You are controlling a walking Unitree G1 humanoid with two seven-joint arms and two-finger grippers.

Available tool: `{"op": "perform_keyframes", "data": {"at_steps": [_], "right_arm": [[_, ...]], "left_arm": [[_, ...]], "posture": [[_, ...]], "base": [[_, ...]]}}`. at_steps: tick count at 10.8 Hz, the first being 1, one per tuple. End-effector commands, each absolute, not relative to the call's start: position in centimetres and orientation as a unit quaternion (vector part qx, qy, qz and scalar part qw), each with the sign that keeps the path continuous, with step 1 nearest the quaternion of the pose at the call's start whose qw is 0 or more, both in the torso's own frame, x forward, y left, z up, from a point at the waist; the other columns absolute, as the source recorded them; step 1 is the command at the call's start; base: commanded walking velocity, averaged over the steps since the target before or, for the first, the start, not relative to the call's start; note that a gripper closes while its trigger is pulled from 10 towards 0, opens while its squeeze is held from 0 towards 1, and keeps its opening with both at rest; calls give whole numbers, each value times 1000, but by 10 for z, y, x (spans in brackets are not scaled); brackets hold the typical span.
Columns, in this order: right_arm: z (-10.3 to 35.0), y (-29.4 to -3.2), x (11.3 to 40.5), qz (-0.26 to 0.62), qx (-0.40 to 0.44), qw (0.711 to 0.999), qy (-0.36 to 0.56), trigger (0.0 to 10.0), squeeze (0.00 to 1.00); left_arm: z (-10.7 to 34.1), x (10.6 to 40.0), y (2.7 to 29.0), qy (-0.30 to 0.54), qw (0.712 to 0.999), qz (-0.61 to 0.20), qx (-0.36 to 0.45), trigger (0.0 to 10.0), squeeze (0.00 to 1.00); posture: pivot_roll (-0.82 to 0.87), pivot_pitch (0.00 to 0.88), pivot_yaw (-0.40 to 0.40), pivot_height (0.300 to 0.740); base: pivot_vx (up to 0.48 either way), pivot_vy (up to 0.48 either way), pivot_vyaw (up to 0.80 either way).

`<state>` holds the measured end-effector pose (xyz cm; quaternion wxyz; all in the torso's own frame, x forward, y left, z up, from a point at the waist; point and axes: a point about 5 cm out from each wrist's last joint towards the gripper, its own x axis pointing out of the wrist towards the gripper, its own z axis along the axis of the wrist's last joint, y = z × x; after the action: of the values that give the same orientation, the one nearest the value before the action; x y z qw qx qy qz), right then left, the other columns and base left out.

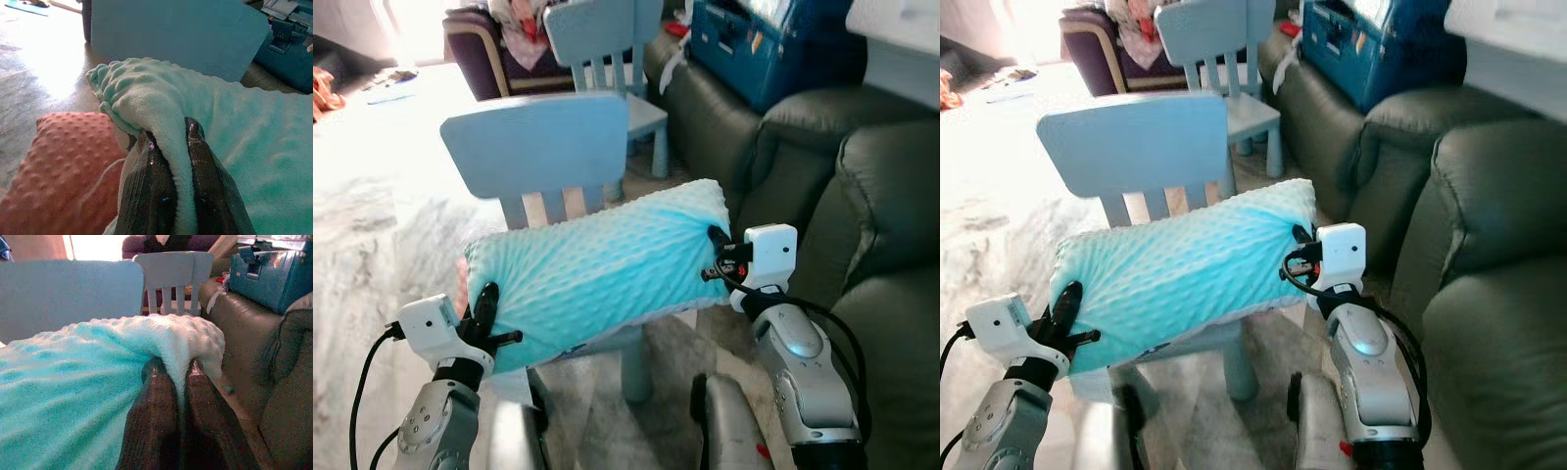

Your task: Move the pillow to the sofa

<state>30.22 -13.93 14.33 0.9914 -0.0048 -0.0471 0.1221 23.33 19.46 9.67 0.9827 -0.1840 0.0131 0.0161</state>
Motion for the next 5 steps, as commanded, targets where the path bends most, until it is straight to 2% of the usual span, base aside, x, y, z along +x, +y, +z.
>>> {"op": "perform_keyframes", "data": {"at_steps": [1, 5], "right_arm": [[155, -135, 304, 131, -5, 989, -70, 0, 0], [155, -134, 304, 133, -4, 989, -70, 0, 0]], "left_arm": [[100, 233, 197, 8, 984, 15, -180, 0, 0], [100, 233, 196, 9, 983, 15, -181, 0, 0]], "posture": [[-168, 0, 49, 584], [-168, 0, 49, 659]], "base": [[0, 0, 0], [0, 0, 0]]}}
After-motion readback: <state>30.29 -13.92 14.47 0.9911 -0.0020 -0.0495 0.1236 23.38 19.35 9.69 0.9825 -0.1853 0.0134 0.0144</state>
